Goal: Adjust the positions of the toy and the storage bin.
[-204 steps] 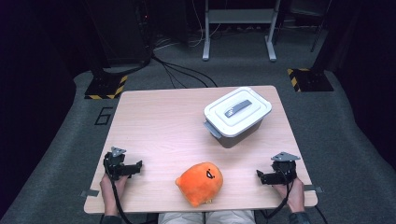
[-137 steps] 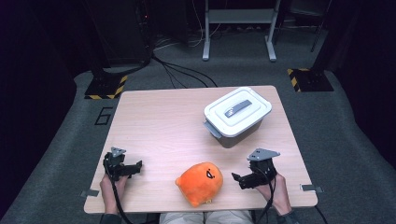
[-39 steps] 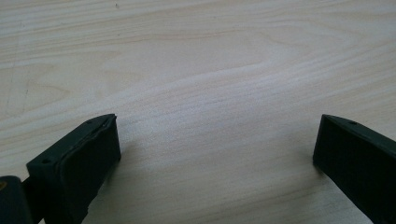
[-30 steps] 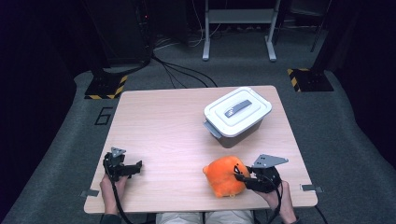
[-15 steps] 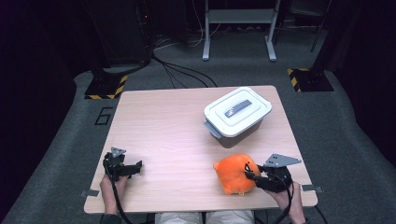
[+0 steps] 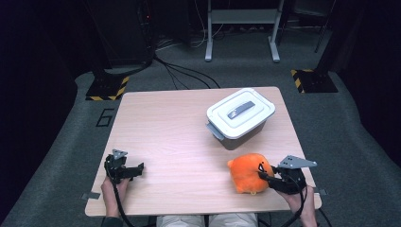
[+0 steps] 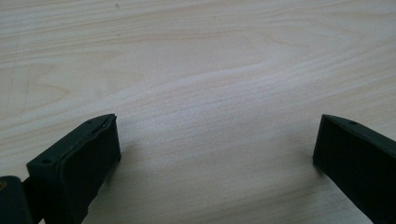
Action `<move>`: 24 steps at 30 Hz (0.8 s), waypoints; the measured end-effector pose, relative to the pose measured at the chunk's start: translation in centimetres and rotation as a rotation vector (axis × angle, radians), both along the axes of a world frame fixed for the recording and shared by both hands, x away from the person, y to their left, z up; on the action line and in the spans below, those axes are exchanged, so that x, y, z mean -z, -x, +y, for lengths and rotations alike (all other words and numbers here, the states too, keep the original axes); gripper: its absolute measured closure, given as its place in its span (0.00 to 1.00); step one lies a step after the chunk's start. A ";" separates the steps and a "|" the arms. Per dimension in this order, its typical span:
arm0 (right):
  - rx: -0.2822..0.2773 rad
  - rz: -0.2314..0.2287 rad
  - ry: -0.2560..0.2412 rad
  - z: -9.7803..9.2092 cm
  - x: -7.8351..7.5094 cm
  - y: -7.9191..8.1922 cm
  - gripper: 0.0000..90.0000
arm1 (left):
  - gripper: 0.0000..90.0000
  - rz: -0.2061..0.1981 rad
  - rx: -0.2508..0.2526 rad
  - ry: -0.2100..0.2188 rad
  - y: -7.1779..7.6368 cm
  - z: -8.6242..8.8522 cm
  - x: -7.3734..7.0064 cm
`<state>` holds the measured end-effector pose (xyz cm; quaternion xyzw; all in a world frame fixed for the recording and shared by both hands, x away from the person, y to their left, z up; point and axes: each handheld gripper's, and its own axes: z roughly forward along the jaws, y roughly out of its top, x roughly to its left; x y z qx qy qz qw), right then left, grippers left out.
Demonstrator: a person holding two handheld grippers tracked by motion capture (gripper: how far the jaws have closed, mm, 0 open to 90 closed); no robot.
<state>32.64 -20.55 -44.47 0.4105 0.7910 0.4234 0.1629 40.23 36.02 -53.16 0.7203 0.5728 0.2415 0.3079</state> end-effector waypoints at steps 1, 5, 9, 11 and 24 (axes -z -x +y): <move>0.005 0.000 0.002 -0.2 0.0 0.0 0.67 | 0.00 0.000 0.001 -0.001 0.0 0.0 0.0; 0.037 -0.001 -0.004 -1.0 0.3 -0.2 0.67 | 0.00 0.000 0.000 0.000 0.0 0.0 0.0; 0.080 -0.006 -0.009 -1.9 0.4 -0.2 0.67 | 0.00 0.000 0.000 -0.001 0.0 0.0 0.0; 0.093 -0.009 -0.012 -2.2 0.5 -0.2 0.67 | 0.00 0.001 0.000 -0.001 0.0 0.0 0.0; 0.192 -0.032 0.022 -3.5 0.6 -0.3 0.67 | 0.00 0.000 -0.001 0.000 0.0 0.0 0.0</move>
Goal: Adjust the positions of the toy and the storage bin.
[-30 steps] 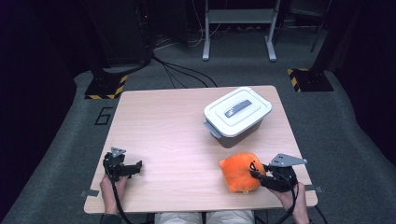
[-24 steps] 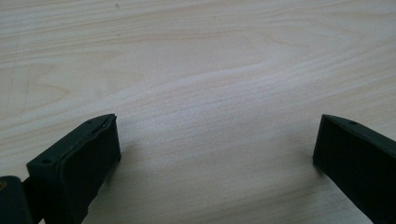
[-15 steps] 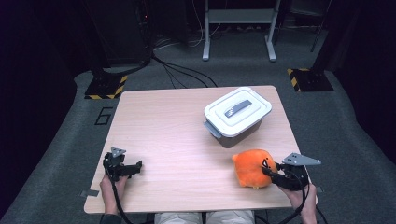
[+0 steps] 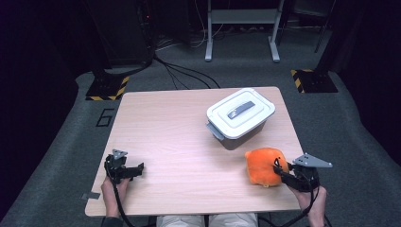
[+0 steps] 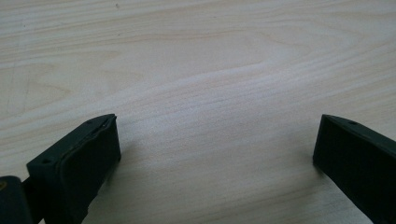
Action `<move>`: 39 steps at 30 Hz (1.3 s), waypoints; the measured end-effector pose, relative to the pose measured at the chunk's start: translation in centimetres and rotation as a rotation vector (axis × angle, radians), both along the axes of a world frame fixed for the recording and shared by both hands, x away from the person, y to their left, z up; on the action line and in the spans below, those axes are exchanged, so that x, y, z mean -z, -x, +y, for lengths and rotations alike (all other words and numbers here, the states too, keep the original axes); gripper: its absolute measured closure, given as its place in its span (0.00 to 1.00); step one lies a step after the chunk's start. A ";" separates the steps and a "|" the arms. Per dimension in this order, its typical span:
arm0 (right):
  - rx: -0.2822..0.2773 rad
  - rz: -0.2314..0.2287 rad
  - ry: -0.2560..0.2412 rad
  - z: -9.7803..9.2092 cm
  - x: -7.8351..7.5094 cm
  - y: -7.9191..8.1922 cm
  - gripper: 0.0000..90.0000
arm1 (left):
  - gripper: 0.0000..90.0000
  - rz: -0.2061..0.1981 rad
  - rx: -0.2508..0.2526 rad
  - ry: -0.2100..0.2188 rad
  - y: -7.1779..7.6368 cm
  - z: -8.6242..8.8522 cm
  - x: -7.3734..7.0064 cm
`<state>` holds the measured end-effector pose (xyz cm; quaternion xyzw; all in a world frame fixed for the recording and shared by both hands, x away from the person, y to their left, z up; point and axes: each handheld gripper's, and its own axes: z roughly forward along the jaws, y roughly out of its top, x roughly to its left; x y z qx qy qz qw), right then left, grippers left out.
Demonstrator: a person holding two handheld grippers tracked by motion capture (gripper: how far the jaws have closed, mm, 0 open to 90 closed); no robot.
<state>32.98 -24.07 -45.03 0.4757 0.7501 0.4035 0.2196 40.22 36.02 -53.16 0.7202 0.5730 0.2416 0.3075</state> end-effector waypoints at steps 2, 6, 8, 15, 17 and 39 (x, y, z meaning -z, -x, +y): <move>0.021 -0.010 0.007 -0.1 0.1 -0.1 0.67 | 0.00 0.000 0.000 0.000 0.0 0.0 0.0; 0.048 -0.021 0.026 -0.4 0.1 -0.2 0.67 | 0.00 0.000 0.000 0.000 0.0 0.0 0.0; 0.060 -0.023 0.030 -0.5 0.1 -0.3 0.67 | 0.00 0.000 0.000 0.000 0.0 0.0 0.0; 0.099 -0.034 0.037 -1.0 0.1 -0.5 0.67 | 0.00 0.000 0.000 0.000 0.0 0.0 0.0; 0.109 -0.035 0.045 -1.0 0.0 -0.6 0.66 | 0.00 0.000 0.000 0.000 0.0 0.0 0.0; 0.209 -0.044 0.051 -2.4 0.0 -2.9 0.65 | 0.00 0.000 0.000 0.000 0.0 0.0 0.0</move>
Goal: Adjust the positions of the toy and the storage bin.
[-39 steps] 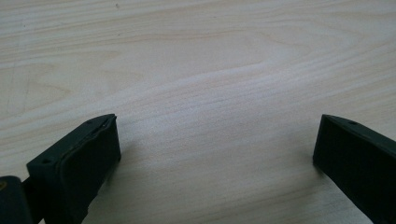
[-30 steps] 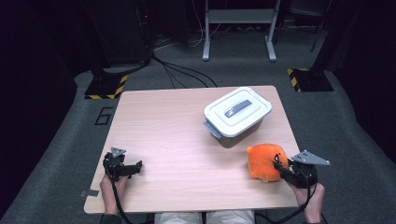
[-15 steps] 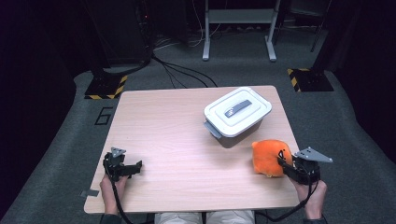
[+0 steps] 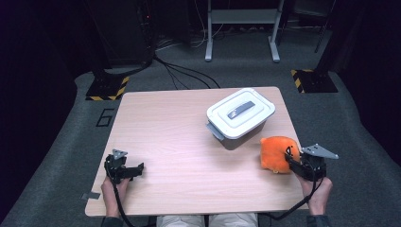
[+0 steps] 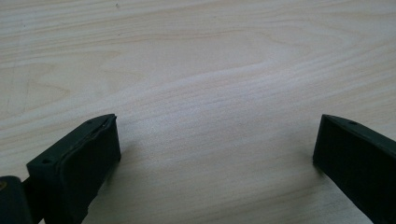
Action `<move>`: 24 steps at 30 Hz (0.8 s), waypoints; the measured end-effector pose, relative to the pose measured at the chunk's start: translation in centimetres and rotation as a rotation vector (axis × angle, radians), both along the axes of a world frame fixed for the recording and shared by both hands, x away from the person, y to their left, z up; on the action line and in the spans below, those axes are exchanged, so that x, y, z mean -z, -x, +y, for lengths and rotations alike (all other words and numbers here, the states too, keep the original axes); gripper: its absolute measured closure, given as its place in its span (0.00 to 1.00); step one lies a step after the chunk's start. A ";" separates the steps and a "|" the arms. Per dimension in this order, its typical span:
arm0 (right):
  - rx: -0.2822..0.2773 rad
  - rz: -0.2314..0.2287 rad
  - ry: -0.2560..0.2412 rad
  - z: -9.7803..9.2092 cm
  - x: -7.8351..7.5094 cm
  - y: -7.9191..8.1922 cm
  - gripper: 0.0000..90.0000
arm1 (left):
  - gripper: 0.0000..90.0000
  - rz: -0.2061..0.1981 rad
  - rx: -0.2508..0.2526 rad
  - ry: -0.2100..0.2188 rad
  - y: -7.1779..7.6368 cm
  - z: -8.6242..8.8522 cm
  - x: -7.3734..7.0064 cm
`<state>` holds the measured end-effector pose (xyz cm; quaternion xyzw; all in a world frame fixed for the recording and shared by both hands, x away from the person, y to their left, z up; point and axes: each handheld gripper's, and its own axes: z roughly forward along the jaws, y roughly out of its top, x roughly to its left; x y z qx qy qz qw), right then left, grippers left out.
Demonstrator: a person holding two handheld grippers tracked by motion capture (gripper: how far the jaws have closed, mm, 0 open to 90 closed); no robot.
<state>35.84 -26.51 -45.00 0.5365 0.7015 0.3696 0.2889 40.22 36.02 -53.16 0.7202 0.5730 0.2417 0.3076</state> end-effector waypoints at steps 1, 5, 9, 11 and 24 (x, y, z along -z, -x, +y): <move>0.006 0.000 -0.001 -0.1 0.0 -0.1 0.65 | 0.00 0.000 0.000 0.000 0.0 0.0 0.0; 0.015 -0.001 -0.007 -0.3 0.1 -0.5 0.64 | 0.00 0.000 0.000 0.000 0.0 0.0 0.0; 0.022 0.004 -0.021 -0.4 0.0 -1.1 0.64 | 0.00 0.000 0.000 0.000 0.0 0.0 0.0; 0.024 0.006 -0.016 -0.5 0.0 -1.3 0.63 | 0.00 0.000 0.000 0.000 0.0 0.0 0.0; 0.088 0.043 -0.068 -1.6 0.9 -2.2 0.26 | 0.00 0.001 0.001 -0.001 0.0 0.0 0.0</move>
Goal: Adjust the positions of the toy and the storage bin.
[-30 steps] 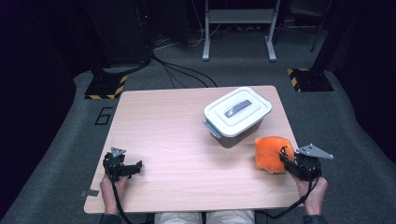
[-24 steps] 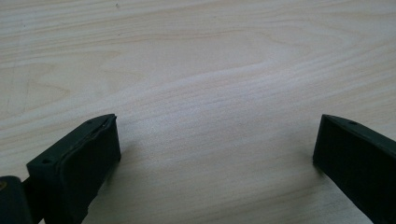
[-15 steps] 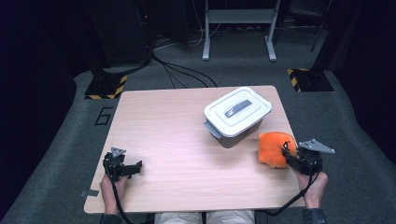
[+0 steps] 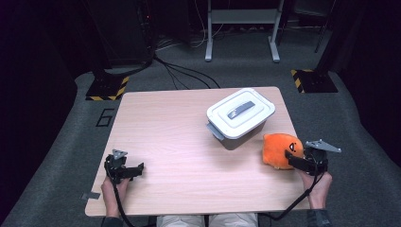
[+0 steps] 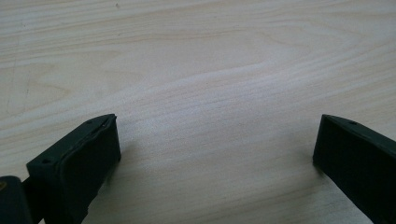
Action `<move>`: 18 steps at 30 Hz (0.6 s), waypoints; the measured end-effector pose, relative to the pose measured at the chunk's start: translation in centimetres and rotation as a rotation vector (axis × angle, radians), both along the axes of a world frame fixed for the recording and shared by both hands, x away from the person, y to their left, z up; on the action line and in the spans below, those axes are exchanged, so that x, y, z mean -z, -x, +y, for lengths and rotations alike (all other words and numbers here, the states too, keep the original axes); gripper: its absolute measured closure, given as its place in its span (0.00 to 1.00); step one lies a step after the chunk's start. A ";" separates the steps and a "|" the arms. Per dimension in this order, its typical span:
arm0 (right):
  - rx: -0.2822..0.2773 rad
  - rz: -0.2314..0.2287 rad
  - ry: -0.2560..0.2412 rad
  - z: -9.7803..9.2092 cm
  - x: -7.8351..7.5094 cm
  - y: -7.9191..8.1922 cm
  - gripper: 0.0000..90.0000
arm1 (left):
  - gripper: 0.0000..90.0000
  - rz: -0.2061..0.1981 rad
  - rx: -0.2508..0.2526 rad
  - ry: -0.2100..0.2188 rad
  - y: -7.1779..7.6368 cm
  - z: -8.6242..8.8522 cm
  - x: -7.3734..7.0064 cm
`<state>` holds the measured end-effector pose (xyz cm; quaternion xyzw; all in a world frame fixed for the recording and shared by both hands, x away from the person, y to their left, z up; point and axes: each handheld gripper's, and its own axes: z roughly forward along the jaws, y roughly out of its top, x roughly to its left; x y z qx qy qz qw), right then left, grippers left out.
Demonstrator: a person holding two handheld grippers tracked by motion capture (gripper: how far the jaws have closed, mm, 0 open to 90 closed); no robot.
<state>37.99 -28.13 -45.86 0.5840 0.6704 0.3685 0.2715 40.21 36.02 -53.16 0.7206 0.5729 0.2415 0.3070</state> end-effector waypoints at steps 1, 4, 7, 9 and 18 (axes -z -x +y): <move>0.007 -0.009 -0.007 0.0 -0.1 0.1 0.23 | 0.00 0.000 -0.001 0.000 0.0 0.0 0.0; -0.001 -0.032 -0.018 -0.1 -0.3 0.7 0.16 | 0.00 0.000 0.000 0.000 0.0 0.0 0.0; -0.009 -0.045 -0.021 0.0 -0.5 1.1 0.15 | 0.00 0.001 0.000 0.002 0.0 0.0 0.0; -0.025 -0.060 -0.019 0.2 -0.7 1.6 0.13 | 0.00 0.001 0.000 0.002 0.0 0.0 0.0; -0.171 -0.139 0.012 2.8 -2.1 5.2 0.06 | 0.00 0.001 0.000 0.001 -0.1 0.0 0.0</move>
